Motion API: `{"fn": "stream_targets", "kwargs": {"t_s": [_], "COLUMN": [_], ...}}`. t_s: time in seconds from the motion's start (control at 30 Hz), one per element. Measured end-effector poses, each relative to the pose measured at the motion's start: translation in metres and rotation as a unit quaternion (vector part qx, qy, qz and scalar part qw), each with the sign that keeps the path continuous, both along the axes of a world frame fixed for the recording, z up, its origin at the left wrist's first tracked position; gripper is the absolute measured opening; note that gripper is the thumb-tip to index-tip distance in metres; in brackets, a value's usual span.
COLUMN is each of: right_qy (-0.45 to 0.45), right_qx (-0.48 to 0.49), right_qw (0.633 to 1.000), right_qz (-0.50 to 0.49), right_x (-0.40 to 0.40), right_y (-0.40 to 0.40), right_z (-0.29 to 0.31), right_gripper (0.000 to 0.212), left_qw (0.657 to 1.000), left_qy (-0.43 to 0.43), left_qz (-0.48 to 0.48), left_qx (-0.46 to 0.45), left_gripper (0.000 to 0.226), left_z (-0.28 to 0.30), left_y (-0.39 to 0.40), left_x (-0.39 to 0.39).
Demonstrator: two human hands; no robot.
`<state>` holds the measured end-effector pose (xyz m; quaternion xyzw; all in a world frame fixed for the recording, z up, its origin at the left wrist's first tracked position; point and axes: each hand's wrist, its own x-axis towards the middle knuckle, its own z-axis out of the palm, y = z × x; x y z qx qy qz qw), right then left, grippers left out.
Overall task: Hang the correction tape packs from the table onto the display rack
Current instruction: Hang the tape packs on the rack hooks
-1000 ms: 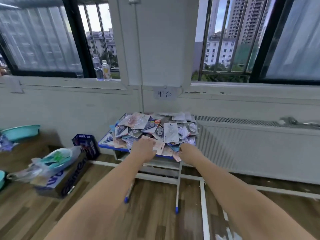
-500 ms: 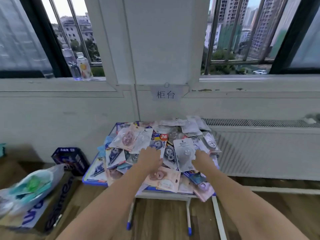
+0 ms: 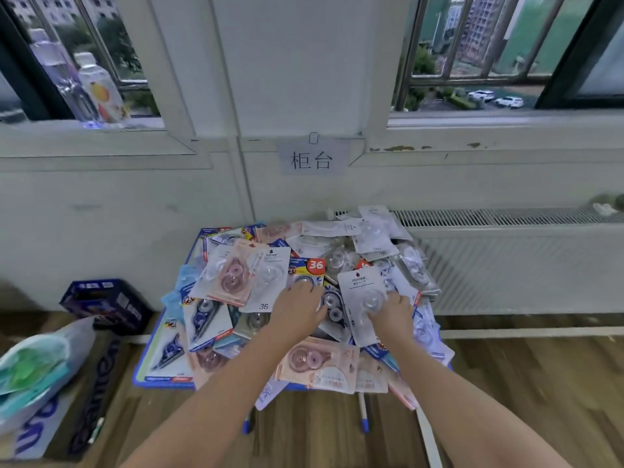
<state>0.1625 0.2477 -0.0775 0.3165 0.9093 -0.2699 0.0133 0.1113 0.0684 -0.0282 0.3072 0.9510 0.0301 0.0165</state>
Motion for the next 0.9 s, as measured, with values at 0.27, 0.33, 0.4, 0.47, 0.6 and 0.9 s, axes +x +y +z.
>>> {"fn": "stream_targets", "kwargs": {"t_s": [0.27,0.33,0.4,0.47,0.6,0.9], "right_qy": [-0.035,-0.037,-0.019,0.013,0.078,0.114], "right_qx": [-0.043,-0.053,-0.091,-0.157,-0.272,-0.317], "right_qw": [0.997,0.996,0.993,0.984,0.953,0.936], "right_qz": [-0.049,-0.057,-0.073,-0.084,-0.105,-0.100], "right_x": [-0.006,-0.007,-0.009,-0.011,-0.009,-0.005], "right_y": [0.000,0.000,0.003,0.006,0.009,0.010], "right_z": [0.008,0.012,0.012,0.012,0.013,0.014], "right_gripper": [0.073,0.070,0.065,0.054,0.024,0.035], "left_qw": [0.996,0.994,0.989,0.983,0.973,0.997], "left_qy": [-0.027,-0.020,-0.027,-0.042,-0.040,-0.075], "left_qz": [0.049,0.071,0.104,0.137,0.184,-0.001], "left_qx": [0.066,0.083,0.103,0.114,0.134,-0.001], "left_gripper": [0.034,0.032,0.032,0.032,0.031,0.050], "left_z": [-0.010,-0.010,-0.010,-0.010,-0.009,-0.061], "left_y": [-0.008,-0.009,-0.013,-0.020,-0.038,-0.016], "left_x": [-0.001,-0.002,-0.006,-0.009,-0.009,0.060]}}
